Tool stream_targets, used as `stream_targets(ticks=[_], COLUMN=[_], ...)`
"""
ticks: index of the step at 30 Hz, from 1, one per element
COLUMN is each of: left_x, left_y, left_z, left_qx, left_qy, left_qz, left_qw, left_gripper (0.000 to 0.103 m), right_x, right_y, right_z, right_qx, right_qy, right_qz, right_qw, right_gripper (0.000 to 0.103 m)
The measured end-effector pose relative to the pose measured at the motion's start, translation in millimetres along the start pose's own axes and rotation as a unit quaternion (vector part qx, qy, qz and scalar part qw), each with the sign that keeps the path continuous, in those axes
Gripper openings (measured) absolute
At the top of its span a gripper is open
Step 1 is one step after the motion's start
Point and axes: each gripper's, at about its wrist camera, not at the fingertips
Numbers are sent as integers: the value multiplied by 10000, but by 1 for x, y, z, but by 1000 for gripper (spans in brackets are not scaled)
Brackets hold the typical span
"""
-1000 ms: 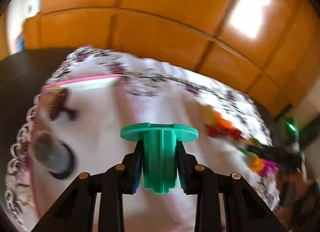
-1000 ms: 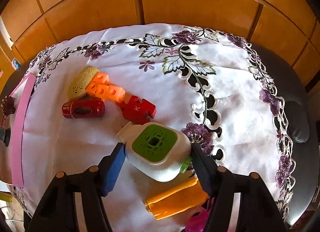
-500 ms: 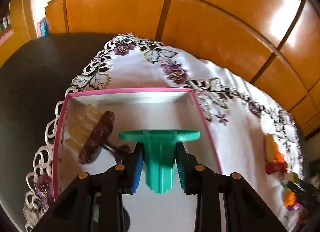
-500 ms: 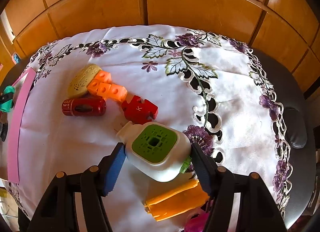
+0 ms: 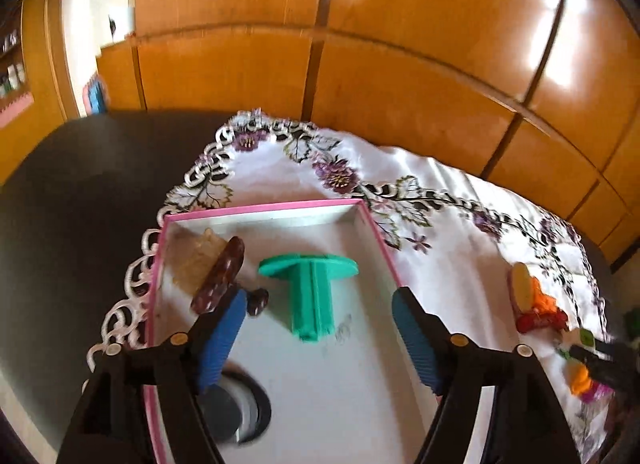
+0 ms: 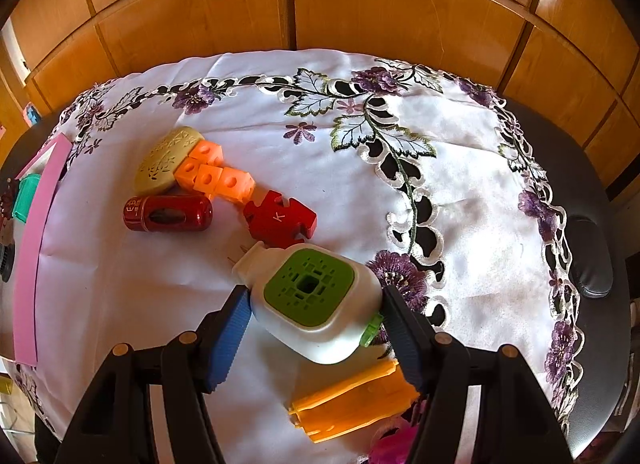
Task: Organize rigid objects
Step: 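Carry the green piece into the box and release it with the left tool, then grasp the white-green container with the right tool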
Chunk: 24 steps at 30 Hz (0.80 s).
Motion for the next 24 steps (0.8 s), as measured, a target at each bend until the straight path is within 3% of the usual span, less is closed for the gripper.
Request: stream_targets(ticks=[12, 24], left_x=[-61, -84], left_y=[19, 18], left_z=[72, 86], left_qx=[186, 286], left_qy=[204, 283], left_qz=[35, -165], left_qw=[9996, 9991], left_gripper=[78, 78], right_x=[1, 0], right_y=[0, -9], right_z=[0, 2], right_qx=[-58, -311], right_qy=[11, 90], right_qz=[15, 221], right_qw=[10000, 9992], right_gripper=[67, 67])
Point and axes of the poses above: each gripper's, at about its wrist camera, not at the fingertips, and x roughly the way its jaws point, y to its right, z to its underside, and after that the axes turned 3 degrees about -y, right-handed
